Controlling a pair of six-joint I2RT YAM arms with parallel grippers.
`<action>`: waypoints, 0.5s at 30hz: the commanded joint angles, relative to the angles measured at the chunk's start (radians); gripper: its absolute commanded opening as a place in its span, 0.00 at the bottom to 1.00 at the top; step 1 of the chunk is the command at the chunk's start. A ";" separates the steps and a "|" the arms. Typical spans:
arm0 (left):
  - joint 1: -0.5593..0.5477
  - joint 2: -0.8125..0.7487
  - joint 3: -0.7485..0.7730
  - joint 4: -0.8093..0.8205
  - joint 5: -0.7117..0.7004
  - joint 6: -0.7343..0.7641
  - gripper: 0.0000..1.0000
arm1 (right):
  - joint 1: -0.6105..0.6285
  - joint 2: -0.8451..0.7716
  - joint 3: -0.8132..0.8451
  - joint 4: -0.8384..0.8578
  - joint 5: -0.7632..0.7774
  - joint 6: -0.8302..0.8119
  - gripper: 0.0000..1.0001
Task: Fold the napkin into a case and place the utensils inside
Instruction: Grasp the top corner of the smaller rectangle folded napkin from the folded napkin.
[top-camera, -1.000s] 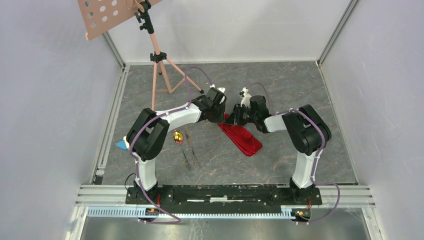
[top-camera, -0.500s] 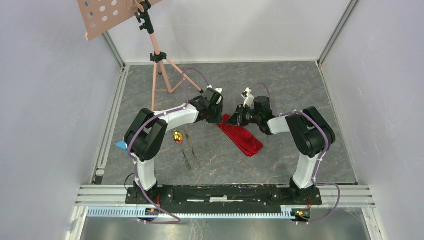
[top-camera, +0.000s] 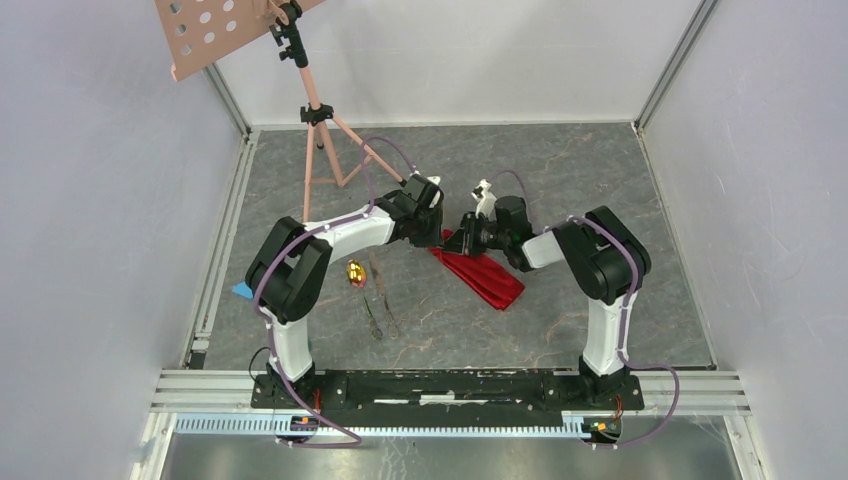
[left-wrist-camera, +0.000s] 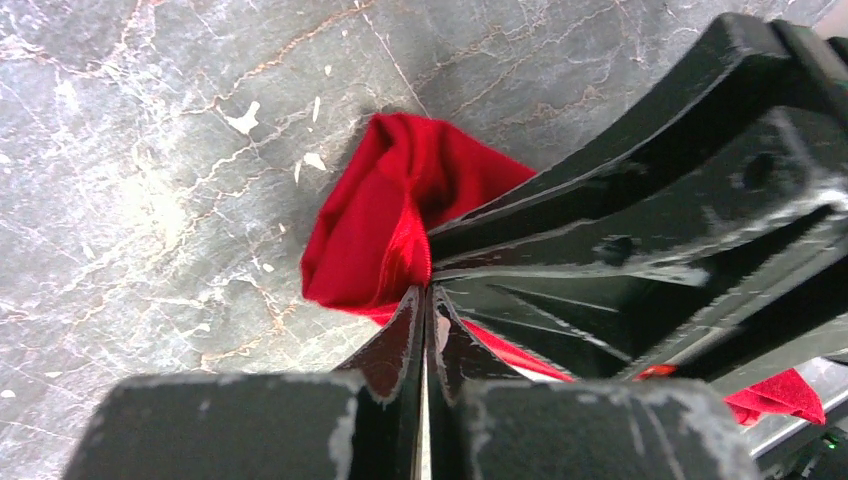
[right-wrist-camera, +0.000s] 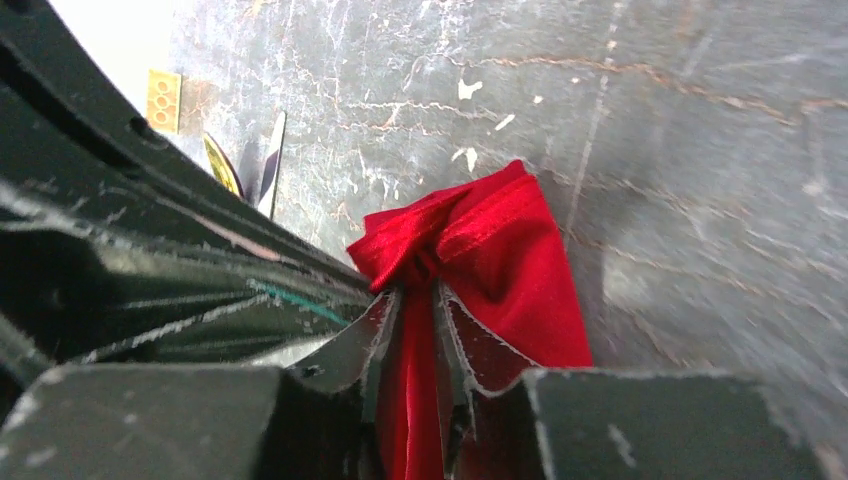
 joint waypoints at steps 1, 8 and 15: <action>0.010 -0.013 0.017 0.017 0.007 -0.062 0.09 | -0.029 -0.082 -0.063 0.056 -0.093 0.017 0.28; 0.013 -0.130 -0.044 -0.003 -0.001 -0.063 0.41 | -0.066 -0.159 -0.076 -0.008 -0.112 -0.026 0.39; 0.019 -0.175 -0.134 -0.002 0.018 -0.133 0.50 | -0.077 -0.097 -0.033 -0.003 -0.112 -0.019 0.29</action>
